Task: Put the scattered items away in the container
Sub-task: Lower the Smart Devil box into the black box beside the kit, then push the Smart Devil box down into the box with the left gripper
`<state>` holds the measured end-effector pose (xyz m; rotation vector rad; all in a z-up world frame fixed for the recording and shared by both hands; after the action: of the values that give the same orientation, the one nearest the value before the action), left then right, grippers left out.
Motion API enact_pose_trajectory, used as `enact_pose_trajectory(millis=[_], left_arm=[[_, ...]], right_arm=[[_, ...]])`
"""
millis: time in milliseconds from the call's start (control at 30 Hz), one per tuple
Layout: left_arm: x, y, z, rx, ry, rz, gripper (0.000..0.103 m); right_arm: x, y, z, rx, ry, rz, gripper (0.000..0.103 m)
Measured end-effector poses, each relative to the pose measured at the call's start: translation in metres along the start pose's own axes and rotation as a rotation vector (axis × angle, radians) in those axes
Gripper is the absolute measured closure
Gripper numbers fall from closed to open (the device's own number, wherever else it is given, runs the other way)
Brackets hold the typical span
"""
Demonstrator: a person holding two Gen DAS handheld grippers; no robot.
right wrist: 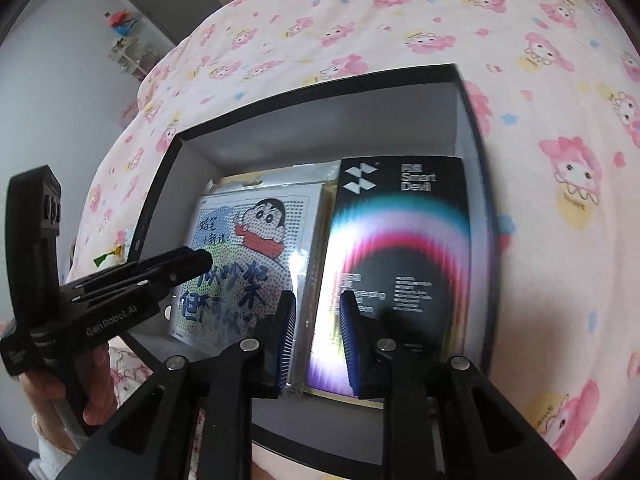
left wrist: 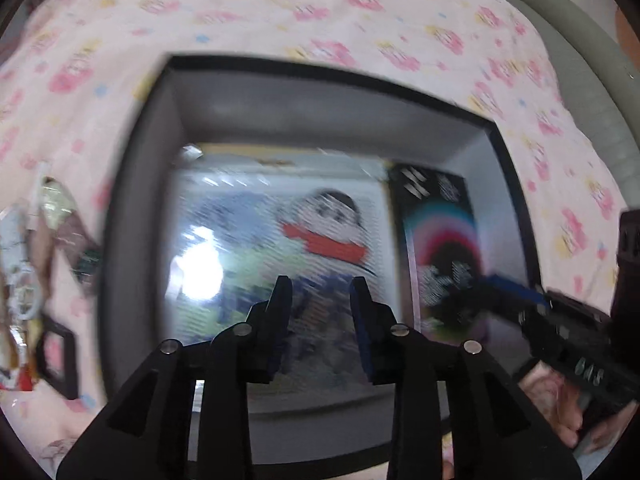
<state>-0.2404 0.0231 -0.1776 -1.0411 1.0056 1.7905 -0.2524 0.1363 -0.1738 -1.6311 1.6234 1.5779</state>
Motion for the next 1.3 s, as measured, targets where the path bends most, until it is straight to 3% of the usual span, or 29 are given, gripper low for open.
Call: enact_pose_trajectory(millis=[100, 267, 400, 500, 667, 700, 800, 867, 967, 1067, 1300], left_arm=[[0.01, -0.009, 0.018, 0.056, -0.008, -0.009, 0.073], [0.035, -0.013, 0.034, 0.038, -0.055, -0.08, 0.073], [0.044, -0.018, 0.049, 0.097, -0.017, -0.103, 0.073], [0.045, -0.015, 0.051, 0.076, 0.001, -0.123, 0.073], [0.042, -0.021, 0.061, 0.088, -0.12, -0.206, 0.073], [0.039, -0.013, 0.057, 0.09, -0.11, -0.178, 0.073], [0.033, 0.016, 0.044, 0.084, -0.037, -0.078, 0.087], [0.032, 0.032, 0.04, 0.052, -0.04, -0.069, 0.087], [0.033, 0.057, 0.038, 0.048, -0.006, -0.027, 0.087], [0.041, 0.079, 0.04, 0.029, 0.004, -0.022, 0.087], [0.077, 0.101, 0.066, 0.089, 0.03, -0.039, 0.087]], right_arm=[[-0.012, 0.004, 0.008, 0.017, -0.046, 0.035, 0.083], [-0.035, 0.011, 0.012, -0.016, -0.128, 0.122, 0.083], [-0.023, 0.011, 0.019, 0.009, -0.112, 0.08, 0.083], [-0.019, 0.01, 0.019, 0.016, -0.088, 0.067, 0.083], [-0.025, 0.013, 0.016, -0.007, -0.097, 0.083, 0.083], [-0.025, 0.015, 0.016, -0.024, -0.106, 0.082, 0.083], [-0.008, 0.032, 0.014, -0.138, -0.162, 0.038, 0.083], [0.012, 0.041, 0.019, -0.15, -0.184, -0.024, 0.083], [0.023, 0.059, 0.016, -0.177, -0.157, -0.03, 0.083], [0.036, 0.071, 0.024, -0.225, -0.21, -0.075, 0.083], [0.034, 0.065, 0.029, -0.232, -0.16, -0.08, 0.083]])
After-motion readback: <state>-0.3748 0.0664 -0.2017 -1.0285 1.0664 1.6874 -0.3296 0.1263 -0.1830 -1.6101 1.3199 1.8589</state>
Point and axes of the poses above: each gripper's, at about its wrist camera, not at the fingertips, and x roughly the way its jaws point, z to its right, y to its top, the point moved 7 cm from there along x, roughly the way its jaws point, and after that the axes turned 13 degrees about -x, right-handed, at the moved point
